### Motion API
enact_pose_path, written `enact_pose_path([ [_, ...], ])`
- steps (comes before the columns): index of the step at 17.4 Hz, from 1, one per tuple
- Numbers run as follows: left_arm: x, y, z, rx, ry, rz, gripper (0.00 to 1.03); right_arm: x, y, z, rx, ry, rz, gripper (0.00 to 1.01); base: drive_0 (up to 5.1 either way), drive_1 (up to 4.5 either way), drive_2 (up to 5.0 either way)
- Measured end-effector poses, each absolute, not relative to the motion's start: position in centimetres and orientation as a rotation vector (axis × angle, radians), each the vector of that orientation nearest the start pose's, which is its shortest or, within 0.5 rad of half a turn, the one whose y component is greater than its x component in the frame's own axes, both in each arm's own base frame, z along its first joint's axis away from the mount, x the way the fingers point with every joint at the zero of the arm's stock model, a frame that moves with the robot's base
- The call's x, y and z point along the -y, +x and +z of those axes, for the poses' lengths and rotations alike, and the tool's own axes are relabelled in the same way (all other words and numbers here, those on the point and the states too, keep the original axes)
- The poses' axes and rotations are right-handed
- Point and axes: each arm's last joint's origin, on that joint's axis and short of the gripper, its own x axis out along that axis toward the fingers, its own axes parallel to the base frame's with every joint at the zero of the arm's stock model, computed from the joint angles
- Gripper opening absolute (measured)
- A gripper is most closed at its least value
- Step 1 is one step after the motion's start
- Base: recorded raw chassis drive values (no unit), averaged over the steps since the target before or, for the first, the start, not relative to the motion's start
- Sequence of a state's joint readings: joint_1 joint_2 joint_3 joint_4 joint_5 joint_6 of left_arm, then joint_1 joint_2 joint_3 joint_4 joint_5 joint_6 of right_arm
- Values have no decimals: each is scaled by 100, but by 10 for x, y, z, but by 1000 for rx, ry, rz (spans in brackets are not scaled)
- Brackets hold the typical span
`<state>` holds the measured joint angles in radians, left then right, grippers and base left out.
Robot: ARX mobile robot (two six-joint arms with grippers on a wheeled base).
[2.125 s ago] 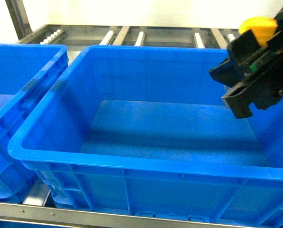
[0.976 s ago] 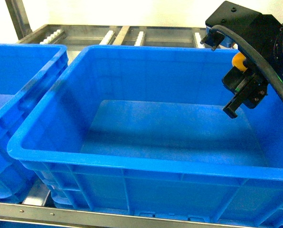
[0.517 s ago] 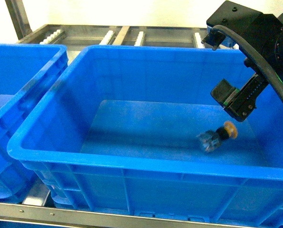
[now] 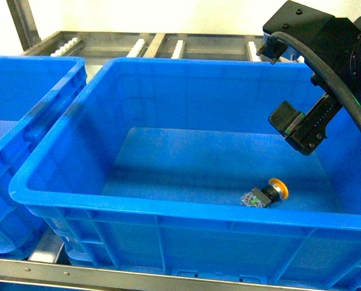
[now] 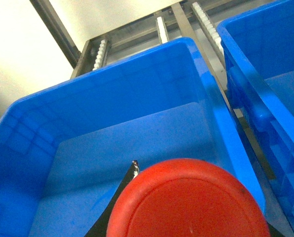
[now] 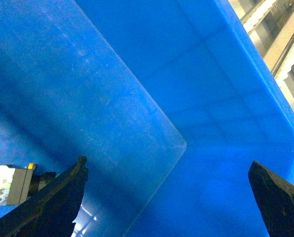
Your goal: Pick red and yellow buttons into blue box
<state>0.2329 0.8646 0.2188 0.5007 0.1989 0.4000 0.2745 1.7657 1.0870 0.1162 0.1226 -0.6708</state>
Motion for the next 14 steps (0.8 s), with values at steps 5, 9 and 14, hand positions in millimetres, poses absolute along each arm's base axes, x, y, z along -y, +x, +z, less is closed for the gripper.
enact_pose_path([
  [5,-35,172,191,-147,368,5,25,-81,332,213,-426,-728,296,98,0,0,0],
  [9,-35,172,191,-147,368,5,25,-34,297,226,-403,-681,242,98,0,0,0],
  [14,-35,172,191,-146,369,5,25,19,258,259,-306,-665,192,98,0,0,0],
])
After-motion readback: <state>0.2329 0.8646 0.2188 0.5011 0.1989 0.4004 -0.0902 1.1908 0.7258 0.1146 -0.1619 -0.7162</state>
